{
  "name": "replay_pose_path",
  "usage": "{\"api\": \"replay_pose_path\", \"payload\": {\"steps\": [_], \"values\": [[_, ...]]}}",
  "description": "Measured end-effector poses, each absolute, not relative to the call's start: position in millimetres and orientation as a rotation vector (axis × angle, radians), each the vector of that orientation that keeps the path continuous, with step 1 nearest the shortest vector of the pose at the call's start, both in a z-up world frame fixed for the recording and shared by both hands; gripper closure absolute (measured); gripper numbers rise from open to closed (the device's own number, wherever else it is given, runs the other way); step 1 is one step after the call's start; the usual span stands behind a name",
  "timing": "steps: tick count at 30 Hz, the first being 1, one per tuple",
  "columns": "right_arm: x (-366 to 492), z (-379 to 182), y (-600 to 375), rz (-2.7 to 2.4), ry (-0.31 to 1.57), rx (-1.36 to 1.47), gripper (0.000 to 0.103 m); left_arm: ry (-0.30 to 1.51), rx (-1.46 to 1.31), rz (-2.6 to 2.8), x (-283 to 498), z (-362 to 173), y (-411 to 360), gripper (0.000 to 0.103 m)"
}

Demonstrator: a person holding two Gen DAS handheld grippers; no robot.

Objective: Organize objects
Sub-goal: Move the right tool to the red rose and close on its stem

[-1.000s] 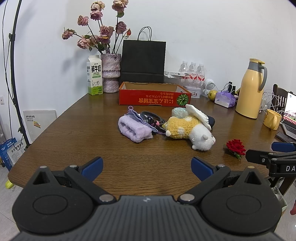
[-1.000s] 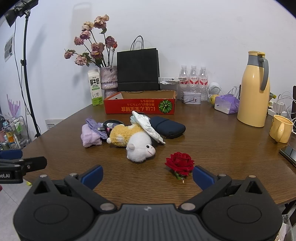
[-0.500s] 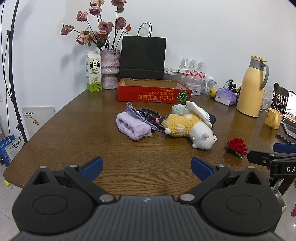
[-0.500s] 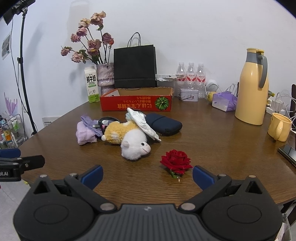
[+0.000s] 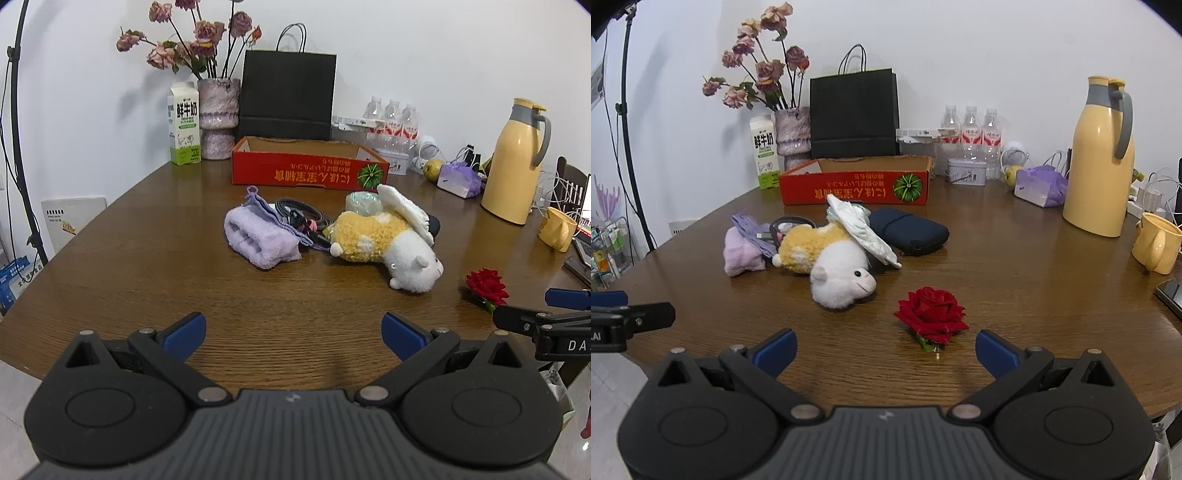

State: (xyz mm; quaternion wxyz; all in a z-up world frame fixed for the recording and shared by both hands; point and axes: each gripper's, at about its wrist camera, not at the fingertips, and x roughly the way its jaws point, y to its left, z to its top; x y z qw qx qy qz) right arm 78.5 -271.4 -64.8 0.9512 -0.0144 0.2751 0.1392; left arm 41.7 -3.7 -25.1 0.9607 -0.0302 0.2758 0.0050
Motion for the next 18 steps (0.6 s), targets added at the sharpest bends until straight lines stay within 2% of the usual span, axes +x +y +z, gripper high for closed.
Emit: {"api": "replay_pose_path", "payload": {"steps": [18], "values": [[139,-93,-282,0.298,0.651,-0.064,0.000,0.630,-0.065,0.015,94,-39,-20,0.000]]}}
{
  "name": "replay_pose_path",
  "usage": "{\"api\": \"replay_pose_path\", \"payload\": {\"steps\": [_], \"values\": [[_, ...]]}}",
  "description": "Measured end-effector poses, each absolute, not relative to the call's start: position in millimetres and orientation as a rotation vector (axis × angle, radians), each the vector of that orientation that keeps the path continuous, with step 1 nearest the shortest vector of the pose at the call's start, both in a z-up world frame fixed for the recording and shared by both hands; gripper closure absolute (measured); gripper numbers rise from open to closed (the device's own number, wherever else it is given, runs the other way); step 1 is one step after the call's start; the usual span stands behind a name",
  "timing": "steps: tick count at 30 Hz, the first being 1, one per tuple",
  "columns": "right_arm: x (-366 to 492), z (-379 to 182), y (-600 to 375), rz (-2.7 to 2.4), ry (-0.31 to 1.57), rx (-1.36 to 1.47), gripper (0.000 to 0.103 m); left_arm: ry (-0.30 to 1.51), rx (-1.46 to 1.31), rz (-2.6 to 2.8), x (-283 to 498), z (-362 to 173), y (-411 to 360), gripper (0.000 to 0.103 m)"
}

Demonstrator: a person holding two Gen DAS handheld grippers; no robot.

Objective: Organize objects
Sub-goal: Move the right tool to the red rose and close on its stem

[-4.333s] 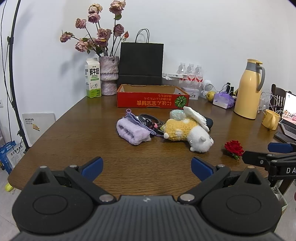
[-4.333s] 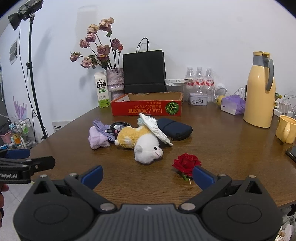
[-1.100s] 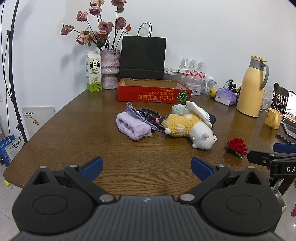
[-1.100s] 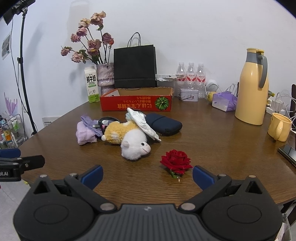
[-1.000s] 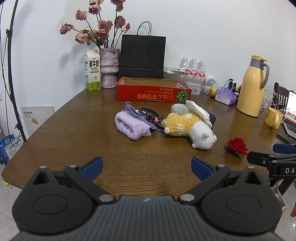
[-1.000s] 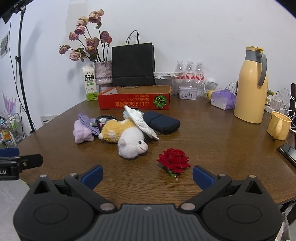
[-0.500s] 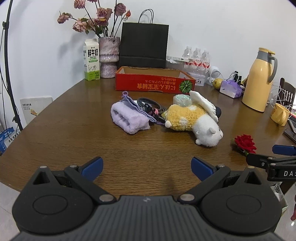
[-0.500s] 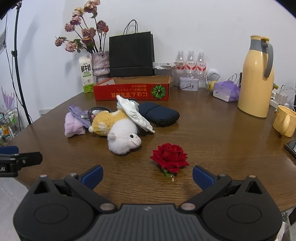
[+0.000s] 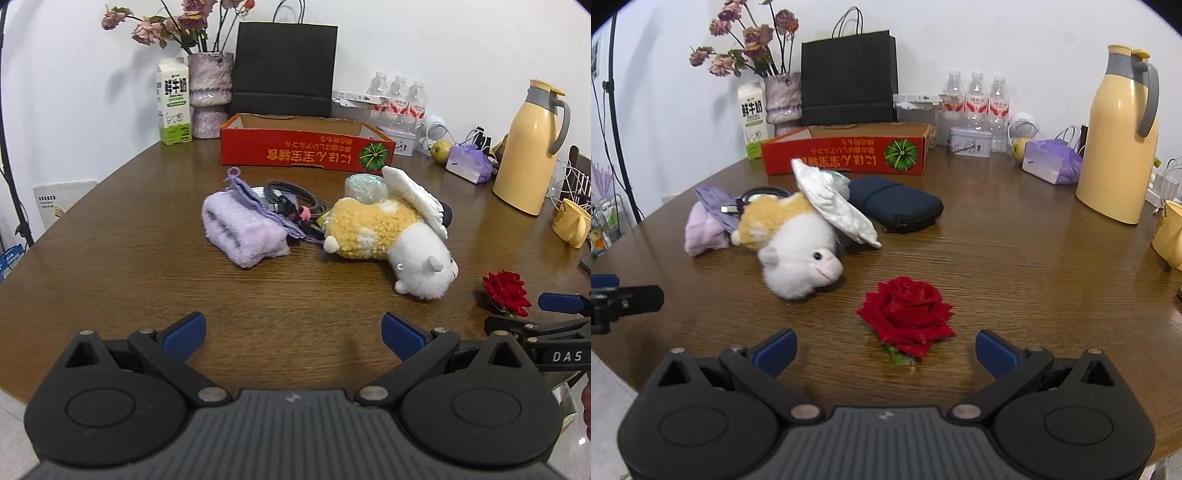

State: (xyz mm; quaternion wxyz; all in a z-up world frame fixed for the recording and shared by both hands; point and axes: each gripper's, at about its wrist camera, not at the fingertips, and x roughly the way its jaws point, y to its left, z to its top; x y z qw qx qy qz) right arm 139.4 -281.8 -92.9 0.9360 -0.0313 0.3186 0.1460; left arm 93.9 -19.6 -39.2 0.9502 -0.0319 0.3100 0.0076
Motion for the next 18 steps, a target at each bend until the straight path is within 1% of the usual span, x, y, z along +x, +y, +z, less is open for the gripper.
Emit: {"api": "replay_pose_path", "payload": {"steps": [9,18], "values": [[159,-106,-285,0.356,0.685,-0.116,0.000,0.655,-0.054,0.000,118,-43,-37,0.000],[169,-107,-295,0.419,0.660,-0.128,0.000,0.669,-0.031,-0.007,136,-42,-54,0.000]]}}
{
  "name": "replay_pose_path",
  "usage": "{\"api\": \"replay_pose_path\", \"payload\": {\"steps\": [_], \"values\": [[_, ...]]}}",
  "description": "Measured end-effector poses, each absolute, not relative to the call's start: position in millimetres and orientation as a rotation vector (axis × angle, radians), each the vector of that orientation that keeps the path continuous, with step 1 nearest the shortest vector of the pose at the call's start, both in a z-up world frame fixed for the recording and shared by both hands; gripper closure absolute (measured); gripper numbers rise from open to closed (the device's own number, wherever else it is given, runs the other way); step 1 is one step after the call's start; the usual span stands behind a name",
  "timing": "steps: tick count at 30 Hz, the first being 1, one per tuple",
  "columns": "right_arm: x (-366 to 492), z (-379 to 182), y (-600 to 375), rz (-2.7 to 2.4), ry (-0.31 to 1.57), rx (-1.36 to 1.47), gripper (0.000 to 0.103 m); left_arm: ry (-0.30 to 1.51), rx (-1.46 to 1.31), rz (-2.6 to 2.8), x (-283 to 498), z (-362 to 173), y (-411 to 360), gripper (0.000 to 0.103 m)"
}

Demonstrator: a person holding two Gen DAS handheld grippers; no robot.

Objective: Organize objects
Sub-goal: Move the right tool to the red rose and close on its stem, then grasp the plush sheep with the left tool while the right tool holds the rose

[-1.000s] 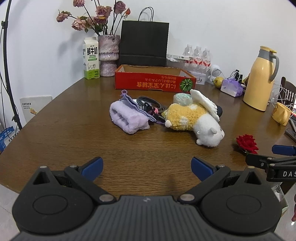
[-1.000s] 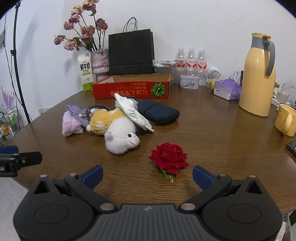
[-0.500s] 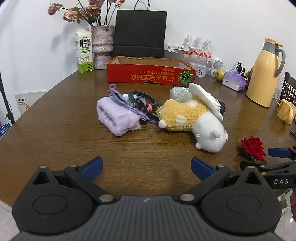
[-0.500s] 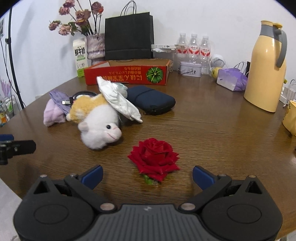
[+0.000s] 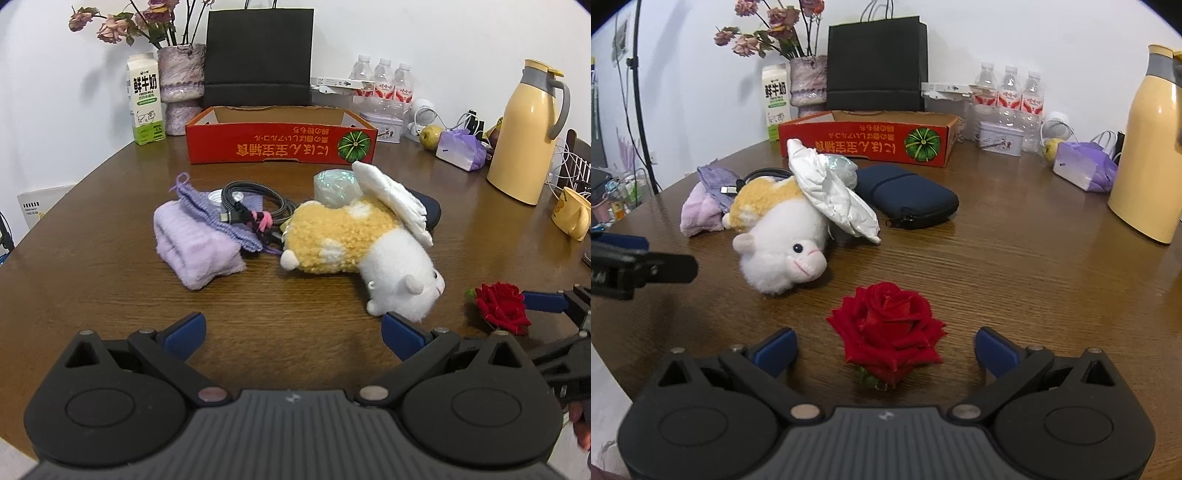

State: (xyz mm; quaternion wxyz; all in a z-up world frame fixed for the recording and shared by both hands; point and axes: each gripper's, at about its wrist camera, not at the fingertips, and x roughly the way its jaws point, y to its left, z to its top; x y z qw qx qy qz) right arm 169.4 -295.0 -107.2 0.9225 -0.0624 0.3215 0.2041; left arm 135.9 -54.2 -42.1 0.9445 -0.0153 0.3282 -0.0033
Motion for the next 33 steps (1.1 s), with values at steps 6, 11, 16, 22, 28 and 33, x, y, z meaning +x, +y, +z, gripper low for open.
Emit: {"api": "replay_pose_path", "payload": {"steps": [6,11,16,22,28,33], "values": [[167,-109,-299,0.437,0.627,-0.122,0.000,0.678,-0.029,-0.008,146,-39,-65,0.000],[169,-110,-305,0.460,0.604,-0.058,0.000,0.684,-0.030,-0.001,153,-39,-73,0.000],[184,-104,-311,0.476,0.648,0.004,0.000,0.679,-0.052,0.001,159,-37,-80,0.000],[182,-109,-309,0.437,0.613,-0.100,0.016,0.658,-0.077,0.000,168,-30,-92,0.000],[180,-106,-321,0.477,0.586,-0.084,0.052,0.653,-0.076,-0.008,177,-27,-107,0.000],[183,-106,-331,0.508,0.581,-0.061,0.060,0.702,-0.098,-0.009,193,-33,-120,0.000]]}}
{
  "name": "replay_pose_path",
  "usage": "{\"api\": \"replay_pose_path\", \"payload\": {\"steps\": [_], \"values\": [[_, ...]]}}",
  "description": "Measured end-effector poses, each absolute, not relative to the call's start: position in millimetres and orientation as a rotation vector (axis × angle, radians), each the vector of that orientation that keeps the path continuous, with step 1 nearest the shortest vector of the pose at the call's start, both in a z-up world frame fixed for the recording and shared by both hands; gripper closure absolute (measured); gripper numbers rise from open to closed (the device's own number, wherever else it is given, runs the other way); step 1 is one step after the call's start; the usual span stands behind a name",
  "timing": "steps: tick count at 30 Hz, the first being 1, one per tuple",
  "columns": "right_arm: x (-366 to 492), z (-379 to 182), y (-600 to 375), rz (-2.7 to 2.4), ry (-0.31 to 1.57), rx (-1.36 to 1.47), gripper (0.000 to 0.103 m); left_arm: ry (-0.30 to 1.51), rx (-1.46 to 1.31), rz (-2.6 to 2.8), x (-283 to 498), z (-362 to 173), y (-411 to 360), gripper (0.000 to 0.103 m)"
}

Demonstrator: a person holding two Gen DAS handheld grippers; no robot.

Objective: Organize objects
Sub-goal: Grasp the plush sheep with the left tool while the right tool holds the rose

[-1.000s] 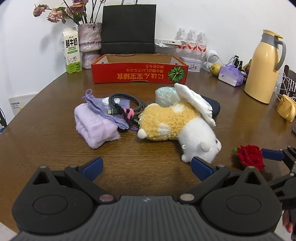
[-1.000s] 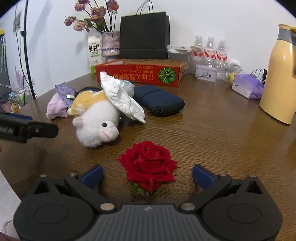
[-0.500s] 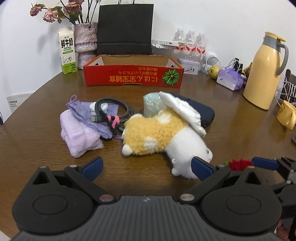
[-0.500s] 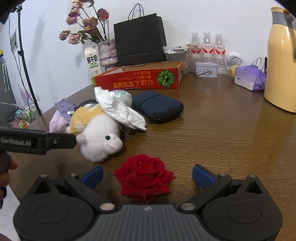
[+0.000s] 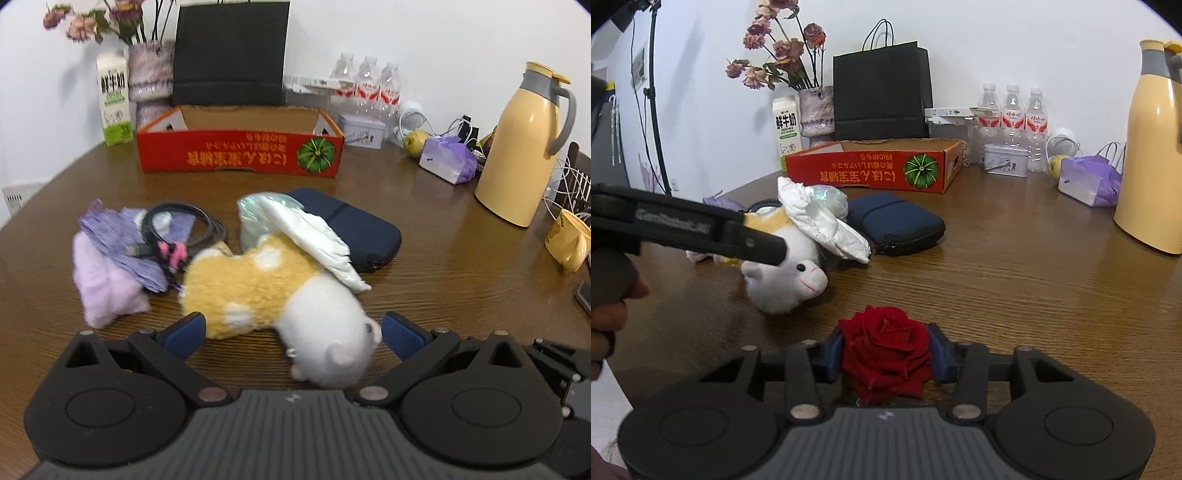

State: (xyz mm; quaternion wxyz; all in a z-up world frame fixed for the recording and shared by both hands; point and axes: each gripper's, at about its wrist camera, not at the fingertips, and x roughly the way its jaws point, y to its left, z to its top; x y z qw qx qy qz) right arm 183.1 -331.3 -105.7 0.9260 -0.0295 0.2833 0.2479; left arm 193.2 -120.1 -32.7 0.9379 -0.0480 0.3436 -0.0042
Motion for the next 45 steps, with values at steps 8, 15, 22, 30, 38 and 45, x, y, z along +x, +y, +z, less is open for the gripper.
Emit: {"api": "replay_pose_path", "payload": {"steps": [8,15,22,30,38,45], "values": [[184,-108,-335,0.503,0.563,-0.057,0.061,0.788,-0.177,0.114,221,-51,-131,0.000],[185,-109,-336,0.505,0.558,-0.042,0.060,0.783,-0.112,0.170,227,-64,-130,0.000],[185,-109,-337,0.500,0.557,-0.035,0.060,0.802,-0.109,0.152,229,-63,-125,0.000],[184,-110,-332,0.467,0.554,-0.052,0.060,0.715,-0.063,0.144,215,-62,-123,0.044],[183,-109,-324,0.442,0.559,-0.064,0.058,0.680,-0.008,0.092,196,-64,-119,0.047],[178,-99,-314,0.449,0.550,-0.048,0.062,0.622,0.013,0.075,175,-61,-106,0.048]]}}
